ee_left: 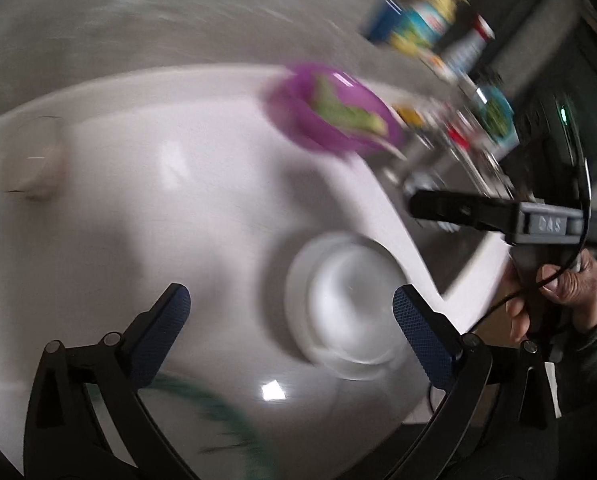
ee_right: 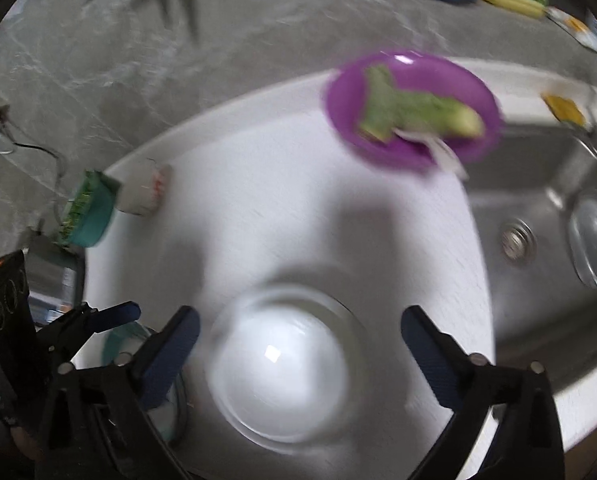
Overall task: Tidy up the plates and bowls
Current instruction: 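Move both grippers to the red-floral white bowl by the wall, then close both grippers on the rim of the red-floral white bowl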
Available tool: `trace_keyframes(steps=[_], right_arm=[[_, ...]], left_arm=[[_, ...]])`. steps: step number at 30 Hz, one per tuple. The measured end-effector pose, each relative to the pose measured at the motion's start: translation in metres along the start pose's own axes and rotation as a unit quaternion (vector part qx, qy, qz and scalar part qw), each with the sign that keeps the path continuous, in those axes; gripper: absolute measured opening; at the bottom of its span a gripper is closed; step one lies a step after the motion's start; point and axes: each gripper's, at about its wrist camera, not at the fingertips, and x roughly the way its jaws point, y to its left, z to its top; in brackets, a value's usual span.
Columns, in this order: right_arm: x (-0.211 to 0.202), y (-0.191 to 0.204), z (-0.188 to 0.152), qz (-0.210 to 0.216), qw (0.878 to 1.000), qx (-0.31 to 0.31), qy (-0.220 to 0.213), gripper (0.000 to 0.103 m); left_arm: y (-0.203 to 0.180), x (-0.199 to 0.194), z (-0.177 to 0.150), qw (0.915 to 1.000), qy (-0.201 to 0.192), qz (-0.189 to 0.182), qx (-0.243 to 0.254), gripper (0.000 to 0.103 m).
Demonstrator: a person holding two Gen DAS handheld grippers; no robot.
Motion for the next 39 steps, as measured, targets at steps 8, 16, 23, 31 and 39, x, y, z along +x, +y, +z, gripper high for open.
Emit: trace_keyframes(steps=[8,16,23,31,39], right_arm=[[0.047,0.103,0.075,0.069,0.994,-0.082,0.005,0.103],[0.132,0.199,0.135,0.059,0.99,-0.124,0.038,0.095],[0.214,0.221,0.151,0.037,0.989,-0.11,0.091,0.079],[0.267,0.215,0.159,0.014,0.989,-0.087,0.116,0.072],[0.3,0.223,0.152,0.008,0.986,-0.09,0.143,0.061]], left_arm=[[0.176,-0.072,0.042,0.9806,-0.076,0.144,-0.109,0.103],[0.266,-0.04,0.096,0.9717,-0.044,0.205,-0.11,0.103],[0.305,0.017,0.114,0.9736,0.0,0.195,-0.118,0.102],[0.331,0.043,0.115,0.974,0.014,0.19,-0.124,0.099],[0.347,0.063,0.108,0.9737,0.033,0.183,-0.131,0.06]])
